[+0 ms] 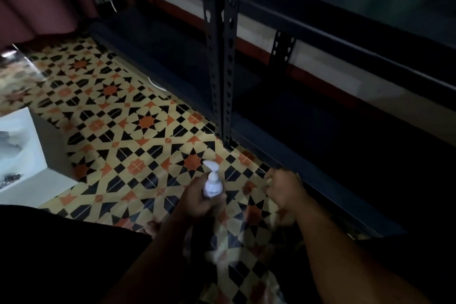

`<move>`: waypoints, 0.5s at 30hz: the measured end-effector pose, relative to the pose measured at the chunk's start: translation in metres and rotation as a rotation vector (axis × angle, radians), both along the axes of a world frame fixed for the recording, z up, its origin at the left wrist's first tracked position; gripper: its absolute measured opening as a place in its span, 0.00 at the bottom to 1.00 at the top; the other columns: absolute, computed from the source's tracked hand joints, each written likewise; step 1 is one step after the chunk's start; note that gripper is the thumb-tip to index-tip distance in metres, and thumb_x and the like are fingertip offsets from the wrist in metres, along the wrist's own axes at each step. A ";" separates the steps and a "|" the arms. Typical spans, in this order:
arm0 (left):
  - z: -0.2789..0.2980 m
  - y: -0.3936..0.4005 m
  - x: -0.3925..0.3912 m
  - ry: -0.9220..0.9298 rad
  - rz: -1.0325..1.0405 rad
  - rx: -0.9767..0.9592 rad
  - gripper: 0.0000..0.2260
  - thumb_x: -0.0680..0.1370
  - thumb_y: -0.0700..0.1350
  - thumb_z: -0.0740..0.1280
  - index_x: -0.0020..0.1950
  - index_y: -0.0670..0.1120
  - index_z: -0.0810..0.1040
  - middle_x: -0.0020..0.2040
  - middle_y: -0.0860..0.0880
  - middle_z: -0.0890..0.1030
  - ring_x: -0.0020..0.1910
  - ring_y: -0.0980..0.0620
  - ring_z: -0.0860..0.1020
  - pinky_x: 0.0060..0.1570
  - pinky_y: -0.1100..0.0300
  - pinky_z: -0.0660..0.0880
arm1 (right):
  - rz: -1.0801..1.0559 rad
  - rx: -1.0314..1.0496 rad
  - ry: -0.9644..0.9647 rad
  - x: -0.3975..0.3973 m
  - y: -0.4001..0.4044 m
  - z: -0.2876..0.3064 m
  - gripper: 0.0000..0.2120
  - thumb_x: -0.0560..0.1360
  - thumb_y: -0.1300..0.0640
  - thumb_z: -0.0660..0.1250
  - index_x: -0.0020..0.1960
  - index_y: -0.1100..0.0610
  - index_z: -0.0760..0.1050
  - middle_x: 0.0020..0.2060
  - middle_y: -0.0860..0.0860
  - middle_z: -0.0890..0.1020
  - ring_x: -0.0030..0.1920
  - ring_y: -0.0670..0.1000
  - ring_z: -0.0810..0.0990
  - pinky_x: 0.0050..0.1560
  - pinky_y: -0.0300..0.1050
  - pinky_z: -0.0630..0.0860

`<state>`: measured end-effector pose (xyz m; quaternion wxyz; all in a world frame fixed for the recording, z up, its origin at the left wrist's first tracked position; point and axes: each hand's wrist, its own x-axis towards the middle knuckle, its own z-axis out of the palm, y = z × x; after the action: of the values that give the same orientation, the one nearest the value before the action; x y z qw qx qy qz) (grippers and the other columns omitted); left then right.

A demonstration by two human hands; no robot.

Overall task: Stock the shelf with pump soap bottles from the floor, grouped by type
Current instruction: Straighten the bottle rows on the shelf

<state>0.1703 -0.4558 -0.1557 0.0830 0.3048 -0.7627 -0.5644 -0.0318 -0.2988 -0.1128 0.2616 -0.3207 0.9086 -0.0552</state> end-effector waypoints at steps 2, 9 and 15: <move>0.023 0.000 -0.006 0.039 0.027 0.034 0.15 0.74 0.53 0.78 0.59 0.54 0.81 0.54 0.50 0.85 0.55 0.50 0.84 0.57 0.49 0.80 | -0.013 -0.077 -0.004 0.002 -0.002 0.020 0.15 0.77 0.54 0.69 0.63 0.52 0.79 0.60 0.54 0.83 0.60 0.55 0.80 0.65 0.50 0.75; 0.128 0.001 -0.038 0.253 -0.015 0.014 0.16 0.77 0.55 0.76 0.62 0.59 0.78 0.57 0.50 0.81 0.57 0.53 0.82 0.60 0.47 0.81 | 0.036 -0.411 0.174 0.011 -0.013 0.121 0.17 0.78 0.52 0.69 0.66 0.53 0.77 0.60 0.53 0.80 0.62 0.56 0.78 0.63 0.51 0.76; 0.218 0.005 -0.064 0.385 -0.067 -0.070 0.14 0.79 0.58 0.72 0.60 0.55 0.74 0.48 0.50 0.81 0.50 0.50 0.82 0.55 0.46 0.81 | 0.054 -0.607 0.429 0.008 -0.003 0.215 0.17 0.79 0.52 0.68 0.67 0.53 0.77 0.60 0.52 0.79 0.64 0.54 0.76 0.62 0.53 0.76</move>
<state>0.1065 -0.4509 0.0619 0.2191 0.1626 -0.7615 -0.5880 -0.0239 -0.3017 0.1024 -0.0406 -0.4119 0.8763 -0.2464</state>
